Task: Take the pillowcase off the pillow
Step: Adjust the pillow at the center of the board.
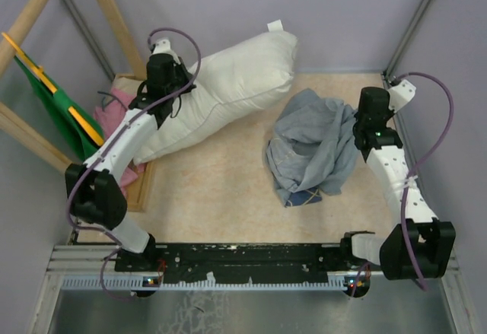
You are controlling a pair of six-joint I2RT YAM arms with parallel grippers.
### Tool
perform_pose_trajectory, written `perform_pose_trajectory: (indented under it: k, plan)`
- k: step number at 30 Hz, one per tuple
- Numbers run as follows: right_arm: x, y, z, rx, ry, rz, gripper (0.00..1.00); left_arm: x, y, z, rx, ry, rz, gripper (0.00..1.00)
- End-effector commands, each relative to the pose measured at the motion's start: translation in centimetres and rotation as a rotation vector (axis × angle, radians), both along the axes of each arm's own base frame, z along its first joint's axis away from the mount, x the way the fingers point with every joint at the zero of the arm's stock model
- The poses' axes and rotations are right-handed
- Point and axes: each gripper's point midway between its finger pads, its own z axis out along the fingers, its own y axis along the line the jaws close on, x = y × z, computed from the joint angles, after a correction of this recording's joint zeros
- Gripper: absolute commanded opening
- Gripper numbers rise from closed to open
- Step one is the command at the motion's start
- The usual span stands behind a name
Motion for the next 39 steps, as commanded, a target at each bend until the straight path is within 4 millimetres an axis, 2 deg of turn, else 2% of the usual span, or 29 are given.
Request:
perform_pose_trajectory:
  k: [1, 3, 5, 8, 10, 11, 12, 13, 14, 18, 19, 20, 21, 22, 25, 30, 34, 39]
  plan:
    - [0.5, 2.1, 3.6, -0.019, -0.072, 0.092, 0.00, 4.0, 1.4, -2.2, 0.038, -0.040, 0.178, 0.00]
    - [0.8, 4.4, 3.5, 0.020, -0.072, 0.192, 0.05, 5.5, -0.1, -4.1, 0.017, -0.027, 0.147, 0.00]
    - [0.9, 6.5, 3.5, 0.086, -0.091, 0.290, 0.10, 6.5, -0.6, -5.2, 0.022, -0.022, 0.141, 0.00]
    - [0.5, 10.3, 5.0, 0.184, -0.166, 0.478, 0.25, 7.4, -1.2, -5.2, 0.066, -0.042, 0.098, 0.00]
    - [0.1, 13.2, 7.5, 0.272, -0.268, 0.622, 0.43, 7.9, -2.0, -4.7, 0.086, -0.058, 0.045, 0.00]
    - [-0.5, 15.0, 8.5, 0.336, -0.310, 0.704, 0.59, 8.1, -2.1, -4.6, 0.098, -0.064, 0.031, 0.00]
    - [-1.0, 16.7, 10.8, 0.397, -0.404, 0.793, 0.78, 8.3, -2.2, -4.5, 0.108, -0.066, 0.029, 0.00]
    - [-1.7, 18.0, 12.4, 0.472, -0.467, 0.854, 0.92, 8.6, -2.1, -4.5, 0.122, -0.065, 0.032, 0.00]
    - [-2.4, 18.9, 13.9, 0.550, -0.520, 0.902, 0.98, 8.8, -1.9, -4.7, 0.142, -0.063, 0.038, 0.00]
    - [-4.8, 21.2, 18.8, 0.750, -0.636, 1.037, 0.99, 10.1, -1.2, -5.2, 0.216, -0.051, 0.068, 0.01]
    - [-5.3, 21.4, 19.6, 0.783, -0.652, 1.052, 0.99, 10.4, -1.3, -5.2, 0.229, -0.045, 0.063, 0.10]
    - [-5.6, 21.6, 20.2, 0.809, -0.667, 1.055, 0.99, 10.6, -1.4, -5.1, 0.239, -0.038, 0.055, 0.27]
    - [-5.8, 21.7, 20.7, 0.827, -0.677, 1.057, 0.99, 10.8, -1.6, -4.9, 0.248, -0.034, 0.040, 0.51]
    - [-5.9, 21.7, 21.1, 0.850, -0.685, 1.051, 0.99, 10.9, -1.8, -4.9, 0.257, -0.021, 0.027, 0.70]
    - [-6.2, 21.7, 21.7, 0.980, -0.729, 1.030, 0.99, 11.0, -2.4, -3.2, 0.277, -0.022, -0.024, 0.99]
    - [-6.3, 22.0, 23.3, 1.161, -0.768, 1.038, 0.99, 10.1, -3.5, -1.6, 0.269, 0.010, -0.162, 1.00]
    - [-6.5, 22.2, 25.7, 1.138, -0.802, 1.075, 0.99, 9.1, -2.8, -1.8, 0.291, 0.045, -0.160, 1.00]
    - [-6.4, 22.5, 27.3, 1.125, -0.828, 1.100, 0.99, 8.4, -2.2, -3.3, 0.308, 0.088, -0.160, 1.00]
